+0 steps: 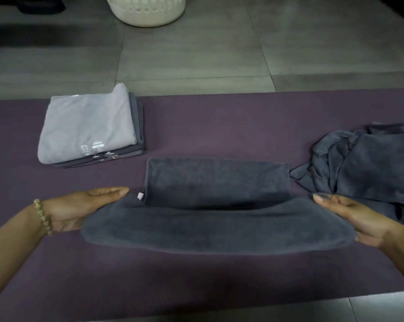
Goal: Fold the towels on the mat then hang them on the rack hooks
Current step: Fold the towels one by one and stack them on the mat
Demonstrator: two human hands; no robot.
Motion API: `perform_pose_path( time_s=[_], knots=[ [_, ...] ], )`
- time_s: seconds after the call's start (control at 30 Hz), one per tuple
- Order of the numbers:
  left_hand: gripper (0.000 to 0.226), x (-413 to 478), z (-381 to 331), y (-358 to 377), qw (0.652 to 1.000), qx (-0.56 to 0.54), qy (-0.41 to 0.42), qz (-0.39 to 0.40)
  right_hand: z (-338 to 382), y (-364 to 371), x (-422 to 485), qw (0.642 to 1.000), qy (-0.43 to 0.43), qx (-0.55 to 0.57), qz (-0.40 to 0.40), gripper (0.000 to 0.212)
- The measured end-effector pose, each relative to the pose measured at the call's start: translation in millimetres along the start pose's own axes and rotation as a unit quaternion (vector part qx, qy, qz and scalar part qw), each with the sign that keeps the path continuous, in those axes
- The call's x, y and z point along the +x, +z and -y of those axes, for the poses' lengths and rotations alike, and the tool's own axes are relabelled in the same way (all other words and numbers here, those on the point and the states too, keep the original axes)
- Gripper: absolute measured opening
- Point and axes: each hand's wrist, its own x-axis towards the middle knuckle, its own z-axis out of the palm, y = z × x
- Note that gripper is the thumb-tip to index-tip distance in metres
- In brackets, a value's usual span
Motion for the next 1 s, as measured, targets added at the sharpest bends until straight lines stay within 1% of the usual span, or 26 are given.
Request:
perform_pose_path(
  time_s=[0.03, 0.07, 0.1, 0.13, 0.17, 0.2, 0.23, 0.27, 0.3, 0.33, 0.4, 0.47, 0.5, 0.57, 0.63, 0.67, 0.77, 0.83, 0.93, 1.0],
  knots=[
    [0.06, 7, 2, 0, 0.999, 0.018, 0.01, -0.025, 1, 2, 4, 1.0, 0.0, -0.003, -0.013, 0.033],
    [0.045, 17, 1, 1, 0.996, 0.052, 0.027, -0.063, 0, 2, 13, 0.999, -0.008, -0.021, -0.044, 0.045],
    [0.033, 28, 0, 3, 0.987, 0.108, 0.049, -0.112, -3, 2, 24, 0.995, -0.027, -0.048, -0.086, 0.063],
    [0.025, 43, 2, 2, 0.971, 0.155, 0.079, -0.163, -7, 2, 37, 0.987, -0.056, -0.071, -0.136, 0.073],
    [0.019, 58, 5, 0, 0.957, 0.176, 0.108, -0.202, -12, 2, 51, 0.976, -0.083, -0.086, -0.185, 0.069],
    [0.015, 72, 8, 2, 0.946, 0.176, 0.138, -0.235, -17, 2, 66, 0.965, -0.102, -0.087, -0.226, 0.052],
    [0.012, 85, 10, 3, 0.934, 0.165, 0.159, -0.274, -24, 1, 82, 0.956, -0.113, -0.078, -0.26, 0.031],
    [0.009, 96, 12, 7, 0.926, 0.141, 0.171, -0.304, -30, 2, 94, 0.947, -0.115, -0.067, -0.293, 0.017],
    [0.006, 104, 13, 11, 0.923, 0.113, 0.171, -0.327, -36, 3, 105, 0.939, -0.108, -0.055, -0.322, 0.015],
    [0.01, 110, 16, 16, 0.92, 0.102, 0.157, -0.343, -42, 4, 114, 0.934, -0.094, -0.041, -0.343, 0.016],
    [0.023, 115, 26, 19, 0.92, 0.116, 0.114, -0.356, -53, 7, 121, 0.928, -0.075, -0.042, -0.361, 0.022],
    [0.029, 115, 38, 16, 0.918, 0.123, 0.113, -0.36, -62, 11, 118, 0.922, -0.081, -0.074, -0.371, 0.026],
    [0.029, 113, 43, 15, 0.911, 0.124, 0.132, -0.37, -65, 15, 114, 0.917, -0.096, -0.098, -0.375, 0.026],
    [0.036, 108, 47, 18, 0.879, 0.147, 0.196, -0.409, -63, 23, 103, 0.904, -0.139, -0.138, -0.381, 0.026],
    [0.039, 103, 36, 24, 0.844, 0.158, 0.259, -0.442, -55, 22, 98, 0.881, -0.188, -0.15, -0.407, 0.029],
    [0.038, 103, 28, 25, 0.837, 0.157, 0.277, -0.445, -50, 18, 99, 0.873, -0.203, -0.153, -0.416, 0.03],
    [0.036, 120, 5, 14, 0.835, 0.184, 0.282, -0.436, -38, 3, 112, 0.861, -0.212, -0.182, -0.425, 0.032],
    [0.039, 134, -4, 5, 0.841, 0.207, 0.268, -0.422, -35, -4, 127, 0.854, -0.191, -0.208, -0.437, 0.033],
    [0.032, 153, -10, 1, 0.835, 0.247, 0.239, -0.43, -36, -9, 147, 0.854, -0.16, -0.226, -0.441, 0.035],
    [0.031, 161, -14, 5, 0.842, 0.246, 0.209, -0.432, -38, -13, 155, 0.852, -0.135, -0.232, -0.449, 0.036]
  ],
)
